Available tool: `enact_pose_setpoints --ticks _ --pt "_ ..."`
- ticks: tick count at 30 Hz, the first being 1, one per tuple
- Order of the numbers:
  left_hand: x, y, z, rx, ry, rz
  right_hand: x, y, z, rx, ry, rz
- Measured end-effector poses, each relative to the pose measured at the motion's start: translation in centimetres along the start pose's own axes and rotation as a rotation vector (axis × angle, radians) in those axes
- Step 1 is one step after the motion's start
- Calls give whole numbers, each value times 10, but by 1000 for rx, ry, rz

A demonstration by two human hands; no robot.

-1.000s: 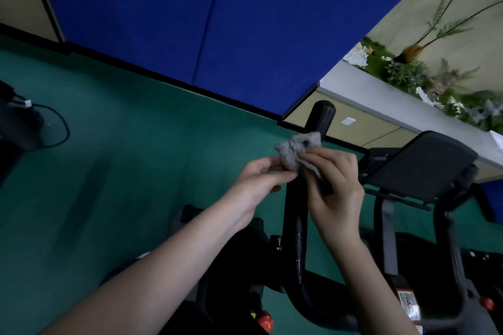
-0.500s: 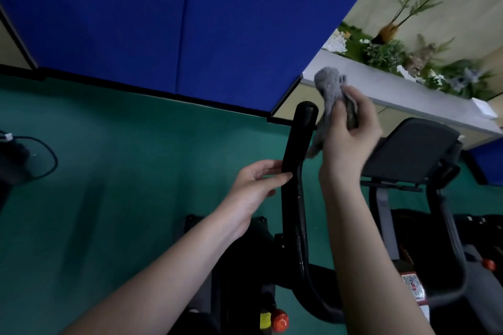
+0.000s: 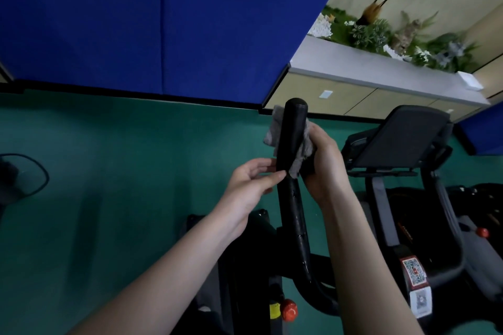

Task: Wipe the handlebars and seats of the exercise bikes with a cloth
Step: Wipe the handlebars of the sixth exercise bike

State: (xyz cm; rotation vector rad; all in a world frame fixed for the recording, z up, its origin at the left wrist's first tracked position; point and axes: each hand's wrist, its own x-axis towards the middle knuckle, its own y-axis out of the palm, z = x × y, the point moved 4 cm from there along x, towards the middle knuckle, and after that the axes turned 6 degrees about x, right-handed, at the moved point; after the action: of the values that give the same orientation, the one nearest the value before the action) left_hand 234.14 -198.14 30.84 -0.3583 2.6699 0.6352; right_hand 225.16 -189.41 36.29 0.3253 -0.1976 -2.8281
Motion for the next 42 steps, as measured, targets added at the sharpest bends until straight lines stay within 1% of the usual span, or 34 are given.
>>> enact_pose_setpoints --ticks 3,6,10,13,15,18,20,21,23,26,27,29,30,32,37,39,40,42 --pt "0 0 0 -5 -5 13 -9 1 -1 59 -56 -34" --pt "-1 1 -1 4 -8 23 -5 7 6 132 -45 -33" --pt "-1 -1 -2 21 -24 29 -2 2 1 49 76 -44" --pt "0 -1 -3 29 -30 49 -15 -2 -4 -13 70 -40" --pt "1 -3 -4 66 -31 69 -29 -4 -5 -136 7 -59" --pt "3 -10 -8 155 3 99 -45 -8 -1 -511 -112 -197" --pt "6 -14 -12 214 53 92 -60 -8 5 -713 -237 -287" --pt "8 -15 -14 234 75 81 -69 -8 7 -780 -283 -311" --pt "12 -14 -20 257 109 74 -84 -10 6 -866 -305 -327" --pt "15 -6 -26 285 131 87 -98 -16 4 -859 -279 -383" --pt "16 -4 -26 285 133 85 -99 -17 7 -834 -304 -434" --pt "18 -3 -27 272 124 74 -97 -11 16 -792 -413 -510" --pt "18 -2 -27 261 116 73 -95 -5 17 -794 -457 -511" --pt "18 -3 -28 241 110 84 -92 7 13 -842 -476 -475" --pt "18 -4 -29 229 105 96 -112 3 -5 -970 -429 -438" --pt "19 -4 -29 228 102 95 -121 -5 -7 -993 -404 -454" --pt "19 -4 -29 226 103 97 -122 -8 -8 -975 -373 -470" --pt "18 -4 -29 215 104 101 -112 -12 -11 -861 -241 -484"
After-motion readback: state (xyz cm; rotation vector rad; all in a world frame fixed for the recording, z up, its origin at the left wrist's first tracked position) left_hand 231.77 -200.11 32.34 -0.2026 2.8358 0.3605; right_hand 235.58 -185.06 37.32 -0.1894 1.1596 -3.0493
